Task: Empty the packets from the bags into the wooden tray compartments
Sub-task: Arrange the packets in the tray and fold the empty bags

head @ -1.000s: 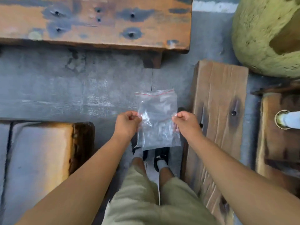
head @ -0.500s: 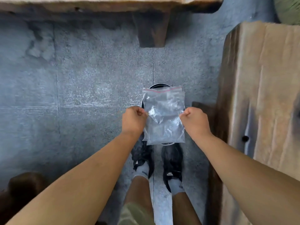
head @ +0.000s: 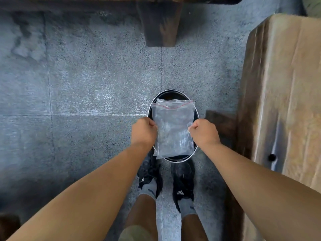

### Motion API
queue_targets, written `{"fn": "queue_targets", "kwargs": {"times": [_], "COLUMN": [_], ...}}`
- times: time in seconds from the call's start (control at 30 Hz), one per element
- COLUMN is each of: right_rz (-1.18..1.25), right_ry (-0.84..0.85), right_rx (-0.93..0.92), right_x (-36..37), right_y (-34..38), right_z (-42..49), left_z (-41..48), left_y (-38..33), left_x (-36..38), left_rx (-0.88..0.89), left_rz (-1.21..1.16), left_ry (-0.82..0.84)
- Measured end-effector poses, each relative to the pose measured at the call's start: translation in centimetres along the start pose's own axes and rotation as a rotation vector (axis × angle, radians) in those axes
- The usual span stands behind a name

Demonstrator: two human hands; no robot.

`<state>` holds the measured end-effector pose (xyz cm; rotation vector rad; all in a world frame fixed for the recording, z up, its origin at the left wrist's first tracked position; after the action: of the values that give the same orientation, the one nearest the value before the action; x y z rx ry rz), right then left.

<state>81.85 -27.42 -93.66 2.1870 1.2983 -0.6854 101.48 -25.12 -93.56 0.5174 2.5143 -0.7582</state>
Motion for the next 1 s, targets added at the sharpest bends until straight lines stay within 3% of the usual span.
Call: {"fn": "queue_targets", "kwargs": {"times": [0.33,0.77,1.0], "right_rz": [-0.001,0.113,0.154], "right_ry": [-0.052,0.141,0.18], "right_rx": [0.012,-0.078,-0.052], "right_x": [-0.5,-3.5,-1.8], "right_y": [-0.6,-0.3,-0.8], "right_z": [-2.1,-7.7,-8.1], "left_z": [-1.6,-8.0,-9.1], "left_y": [-0.1,-2.5,-1.7], "left_x": [-0.6,-4.1,-3.3], "left_rx": [0.018,0.105,0.103], "left_rz": [-0.041,-0.069,-0.089], "left_ry": [-0.02,0.148,0.122]}}
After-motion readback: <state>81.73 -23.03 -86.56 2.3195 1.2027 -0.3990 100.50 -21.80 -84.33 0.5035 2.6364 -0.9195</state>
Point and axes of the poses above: each hand's wrist, its own z-axis towards the middle knuckle, its own x-axis out of the palm, y = z × x, the point moved 1 cm from there along z, towards the middle knuckle, and after that the axes turned 5 degrees about -z, right-handed, at the moved point
